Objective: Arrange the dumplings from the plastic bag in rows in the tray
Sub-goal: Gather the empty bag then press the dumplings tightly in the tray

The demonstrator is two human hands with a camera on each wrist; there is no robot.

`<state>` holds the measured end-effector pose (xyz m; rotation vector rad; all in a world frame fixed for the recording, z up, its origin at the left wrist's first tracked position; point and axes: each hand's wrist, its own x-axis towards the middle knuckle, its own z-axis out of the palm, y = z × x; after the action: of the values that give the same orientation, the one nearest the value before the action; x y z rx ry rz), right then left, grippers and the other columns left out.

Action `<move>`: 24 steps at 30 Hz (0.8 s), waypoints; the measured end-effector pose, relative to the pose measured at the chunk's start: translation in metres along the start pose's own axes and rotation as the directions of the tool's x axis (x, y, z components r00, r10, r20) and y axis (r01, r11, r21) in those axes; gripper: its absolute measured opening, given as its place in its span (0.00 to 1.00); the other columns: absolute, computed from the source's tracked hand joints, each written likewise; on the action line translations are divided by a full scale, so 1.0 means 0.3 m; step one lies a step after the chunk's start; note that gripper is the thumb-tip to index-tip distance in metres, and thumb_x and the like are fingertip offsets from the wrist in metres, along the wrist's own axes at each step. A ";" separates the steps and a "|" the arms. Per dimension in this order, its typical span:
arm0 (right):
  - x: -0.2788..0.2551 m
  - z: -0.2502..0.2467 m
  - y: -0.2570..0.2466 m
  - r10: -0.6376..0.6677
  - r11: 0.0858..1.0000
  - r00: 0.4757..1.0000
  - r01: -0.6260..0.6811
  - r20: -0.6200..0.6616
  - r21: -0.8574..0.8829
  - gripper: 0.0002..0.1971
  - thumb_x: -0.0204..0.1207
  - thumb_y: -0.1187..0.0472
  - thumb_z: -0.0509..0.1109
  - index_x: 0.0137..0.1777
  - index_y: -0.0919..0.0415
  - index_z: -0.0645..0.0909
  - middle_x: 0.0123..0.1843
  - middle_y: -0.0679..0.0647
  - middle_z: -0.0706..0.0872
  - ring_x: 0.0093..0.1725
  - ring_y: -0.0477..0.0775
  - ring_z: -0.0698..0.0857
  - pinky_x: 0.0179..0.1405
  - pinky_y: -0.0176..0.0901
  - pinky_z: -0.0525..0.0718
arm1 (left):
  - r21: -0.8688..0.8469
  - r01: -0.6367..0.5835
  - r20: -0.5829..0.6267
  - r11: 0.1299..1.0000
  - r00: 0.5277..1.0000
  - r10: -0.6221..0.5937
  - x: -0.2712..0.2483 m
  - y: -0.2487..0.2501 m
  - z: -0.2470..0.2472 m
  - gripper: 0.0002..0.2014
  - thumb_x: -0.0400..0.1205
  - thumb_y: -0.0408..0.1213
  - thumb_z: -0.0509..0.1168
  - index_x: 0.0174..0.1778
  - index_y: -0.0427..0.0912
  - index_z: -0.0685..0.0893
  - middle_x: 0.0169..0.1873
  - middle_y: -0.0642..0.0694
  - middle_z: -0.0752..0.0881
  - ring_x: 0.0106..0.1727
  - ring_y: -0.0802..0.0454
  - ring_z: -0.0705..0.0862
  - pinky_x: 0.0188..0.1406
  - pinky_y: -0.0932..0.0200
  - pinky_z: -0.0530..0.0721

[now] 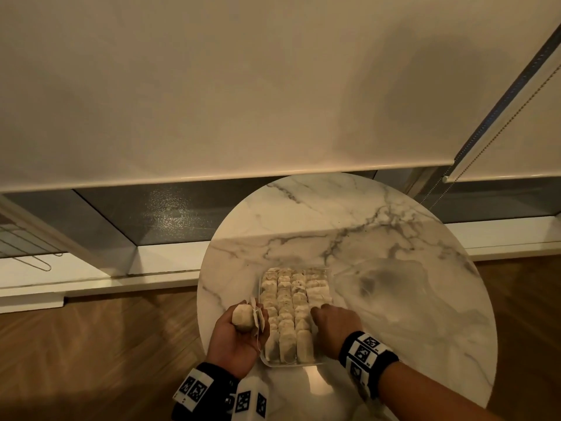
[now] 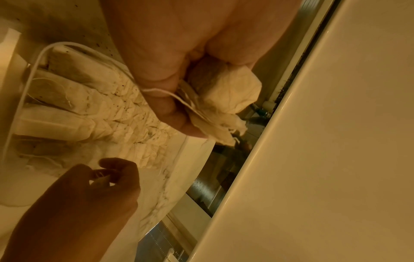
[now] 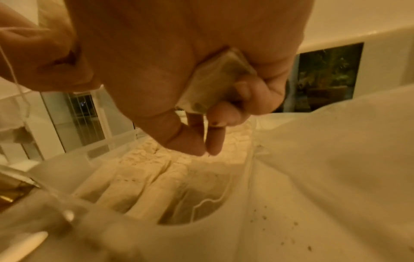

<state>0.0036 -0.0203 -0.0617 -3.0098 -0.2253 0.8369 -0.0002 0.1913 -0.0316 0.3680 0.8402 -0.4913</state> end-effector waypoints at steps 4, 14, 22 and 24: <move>-0.008 0.034 0.004 0.023 0.988 0.996 -0.036 0.082 0.153 0.18 0.72 0.45 0.64 0.58 0.52 0.79 0.60 0.54 0.84 0.57 0.59 0.85 0.54 0.48 0.83 | 0.056 -0.027 -0.003 0.998 1.000 0.027 -0.007 -0.035 0.034 0.09 0.75 0.38 0.65 0.46 0.37 0.85 0.33 0.41 0.87 0.32 0.47 0.87 0.33 0.56 0.88; -0.067 0.042 0.139 0.134 0.512 0.991 -0.084 0.017 0.855 0.12 0.74 0.59 0.62 0.46 0.60 0.87 0.47 0.54 0.88 0.46 0.53 0.85 0.48 0.48 0.84 | 0.128 -0.003 -0.017 0.992 1.000 0.005 0.015 -0.152 0.096 0.09 0.74 0.37 0.65 0.46 0.37 0.85 0.33 0.41 0.87 0.31 0.47 0.87 0.33 0.54 0.89; -0.108 0.062 0.231 0.176 0.352 0.977 0.051 -0.120 0.934 0.07 0.80 0.55 0.71 0.49 0.53 0.90 0.43 0.44 0.86 0.39 0.40 0.84 0.41 0.33 0.84 | 0.188 -0.031 -0.042 0.982 0.998 0.040 0.048 -0.271 0.108 0.15 0.71 0.37 0.65 0.53 0.38 0.84 0.39 0.41 0.87 0.37 0.45 0.86 0.33 0.50 0.90; -0.121 0.060 0.256 0.131 0.397 0.971 0.131 -0.197 0.908 0.08 0.77 0.54 0.75 0.51 0.55 0.92 0.43 0.42 0.85 0.38 0.35 0.82 0.41 0.26 0.80 | 0.203 -0.029 -0.041 0.979 0.998 0.038 0.041 -0.294 0.117 0.15 0.71 0.38 0.65 0.51 0.37 0.85 0.36 0.41 0.87 0.32 0.45 0.88 0.29 0.49 0.90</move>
<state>-0.0260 -0.1019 -0.0622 -1.9596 0.2089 0.3466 -0.0200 0.0978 -0.0298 0.5814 0.8280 -0.5408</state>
